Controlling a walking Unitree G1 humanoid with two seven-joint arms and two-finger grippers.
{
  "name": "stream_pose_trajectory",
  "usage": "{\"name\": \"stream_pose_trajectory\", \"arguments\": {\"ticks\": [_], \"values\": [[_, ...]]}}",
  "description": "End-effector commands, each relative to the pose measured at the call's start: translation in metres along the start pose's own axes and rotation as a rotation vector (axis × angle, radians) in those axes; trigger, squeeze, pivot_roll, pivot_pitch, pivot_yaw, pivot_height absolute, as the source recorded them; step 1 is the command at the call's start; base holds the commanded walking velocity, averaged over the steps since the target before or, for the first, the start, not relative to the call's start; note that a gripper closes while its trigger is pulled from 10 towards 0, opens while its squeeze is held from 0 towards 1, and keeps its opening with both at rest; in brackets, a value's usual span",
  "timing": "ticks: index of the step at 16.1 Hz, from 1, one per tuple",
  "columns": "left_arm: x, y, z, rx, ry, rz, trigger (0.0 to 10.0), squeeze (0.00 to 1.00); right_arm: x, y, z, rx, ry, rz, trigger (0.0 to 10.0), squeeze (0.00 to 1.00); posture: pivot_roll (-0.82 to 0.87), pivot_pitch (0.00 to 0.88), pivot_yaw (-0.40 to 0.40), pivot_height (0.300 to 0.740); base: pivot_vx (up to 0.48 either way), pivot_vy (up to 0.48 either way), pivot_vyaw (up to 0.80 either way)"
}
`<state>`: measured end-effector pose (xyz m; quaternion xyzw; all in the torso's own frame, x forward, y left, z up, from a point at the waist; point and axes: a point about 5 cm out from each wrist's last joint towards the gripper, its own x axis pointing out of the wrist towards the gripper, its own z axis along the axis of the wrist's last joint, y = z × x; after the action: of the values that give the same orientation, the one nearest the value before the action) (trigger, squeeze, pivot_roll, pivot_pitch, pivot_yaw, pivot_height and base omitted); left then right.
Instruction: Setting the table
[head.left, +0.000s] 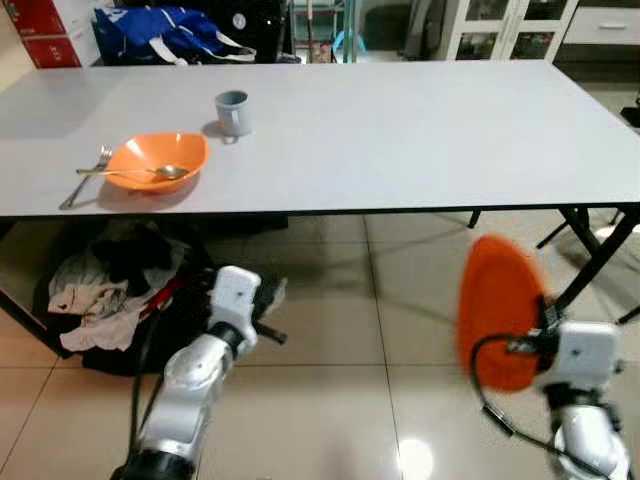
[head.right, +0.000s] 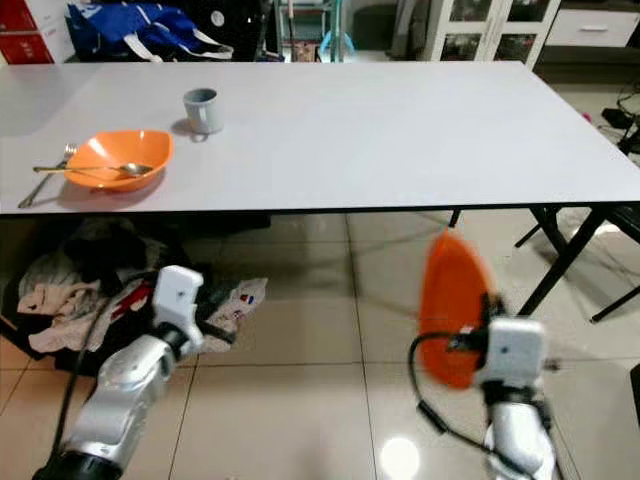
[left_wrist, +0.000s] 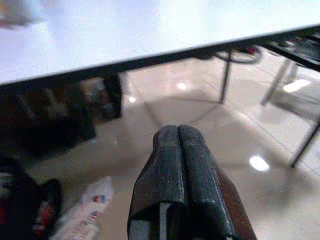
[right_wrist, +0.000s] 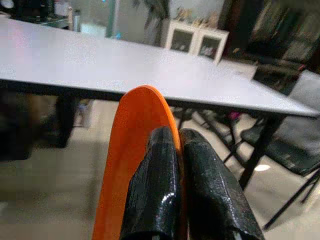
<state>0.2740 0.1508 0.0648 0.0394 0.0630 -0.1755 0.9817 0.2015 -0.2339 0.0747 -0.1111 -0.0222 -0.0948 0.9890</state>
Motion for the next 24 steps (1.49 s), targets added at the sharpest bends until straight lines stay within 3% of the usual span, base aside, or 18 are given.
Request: {"name": "stream_pose_trajectory", "arguments": {"ticks": [1,4,6,8,15,24], "values": [[-0.004,0.012,0.011,0.05,-0.072,0.121,10.0,0.0,0.003,0.0,0.004,0.051,-0.029,0.016,0.0,0.0,-0.04,0.0,0.033,0.74,0.0,0.0,0.0],[0.0,0.026,0.025,0.0,-0.146,0.295,10.0,0.0,0.006,0.001,-0.001,0.117,-0.022,-0.002,0.0,0.0,-0.03,0.0,0.031,0.74,0.0,0.0,0.0],[0.001,0.028,0.026,-0.045,-0.14,0.33,10.0,0.0,0.012,0.002,-0.004,0.141,-0.021,-0.003,0.0,0.0,-0.03,0.0,0.033,0.74,0.0,0.0,0.0],[0.002,0.034,0.019,-0.143,-0.09,0.404,10.0,0.0,0.024,0.007,-0.007,0.194,-0.013,-0.012,0.0,0.0,-0.03,0.0,0.036,0.74,0.0,0.0,0.0],[0.014,0.025,0.029,-0.097,-0.088,0.306,10.0,0.0,0.045,0.02,0.004,0.211,-0.064,0.027,0.0,0.0,-0.02,0.0,0.043,0.74,0.0,0.0,0.0],[0.019,0.022,0.025,-0.092,-0.053,0.265,10.0,0.0,0.048,0.027,0.011,0.174,-0.098,0.059,0.0,0.0,-0.02,0.0,0.045,0.74,0.0,0.479,0.0]]}}
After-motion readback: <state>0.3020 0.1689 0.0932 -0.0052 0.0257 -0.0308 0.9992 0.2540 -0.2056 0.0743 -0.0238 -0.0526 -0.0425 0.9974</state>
